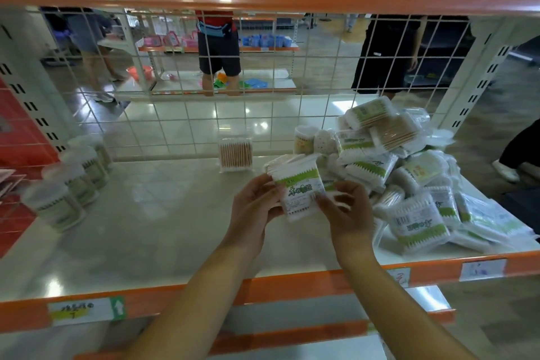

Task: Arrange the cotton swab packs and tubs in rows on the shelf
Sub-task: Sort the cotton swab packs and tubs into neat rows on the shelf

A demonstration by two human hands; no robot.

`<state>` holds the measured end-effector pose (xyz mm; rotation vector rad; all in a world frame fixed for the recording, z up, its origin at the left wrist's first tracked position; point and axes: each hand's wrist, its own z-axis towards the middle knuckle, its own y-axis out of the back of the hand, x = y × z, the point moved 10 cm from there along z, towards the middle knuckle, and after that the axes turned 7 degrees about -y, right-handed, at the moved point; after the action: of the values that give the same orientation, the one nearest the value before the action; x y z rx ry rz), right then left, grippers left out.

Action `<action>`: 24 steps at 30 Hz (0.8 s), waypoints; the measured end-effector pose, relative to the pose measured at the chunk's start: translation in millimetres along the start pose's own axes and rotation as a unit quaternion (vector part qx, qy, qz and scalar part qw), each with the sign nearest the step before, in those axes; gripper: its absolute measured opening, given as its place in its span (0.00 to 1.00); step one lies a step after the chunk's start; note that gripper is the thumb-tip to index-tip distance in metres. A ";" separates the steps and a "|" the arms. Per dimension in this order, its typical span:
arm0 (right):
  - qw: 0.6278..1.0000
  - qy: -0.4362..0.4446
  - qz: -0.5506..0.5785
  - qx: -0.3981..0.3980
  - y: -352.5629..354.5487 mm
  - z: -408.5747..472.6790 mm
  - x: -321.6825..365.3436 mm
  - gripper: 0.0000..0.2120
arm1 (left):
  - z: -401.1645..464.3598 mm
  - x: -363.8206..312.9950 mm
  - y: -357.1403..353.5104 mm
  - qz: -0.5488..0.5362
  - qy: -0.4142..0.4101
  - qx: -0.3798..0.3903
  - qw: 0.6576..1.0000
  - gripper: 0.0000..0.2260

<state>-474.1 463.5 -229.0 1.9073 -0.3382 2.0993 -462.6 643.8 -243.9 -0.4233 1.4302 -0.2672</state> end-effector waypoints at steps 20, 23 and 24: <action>0.942 0.064 -0.169 0.284 -100.9 -7.3 62.2 0.18 | -24.0 -62.9 7.8 0.448 -0.364 -0.019 0.817 0.10; 0.937 0.027 -0.171 0.303 -110.9 2.9 52.8 0.20 | -20.5 -68.4 11.9 0.467 -0.381 0.009 0.798 0.09; 0.932 0.029 -0.186 0.310 -115.1 5.2 52.2 0.21 | -19.3 -69.3 12.7 0.479 -0.385 0.023 0.788 0.10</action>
<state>-432.1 571.7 -178.5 1.9921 0.7339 2.1328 -491.5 682.4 -188.9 0.2697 0.6681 0.6484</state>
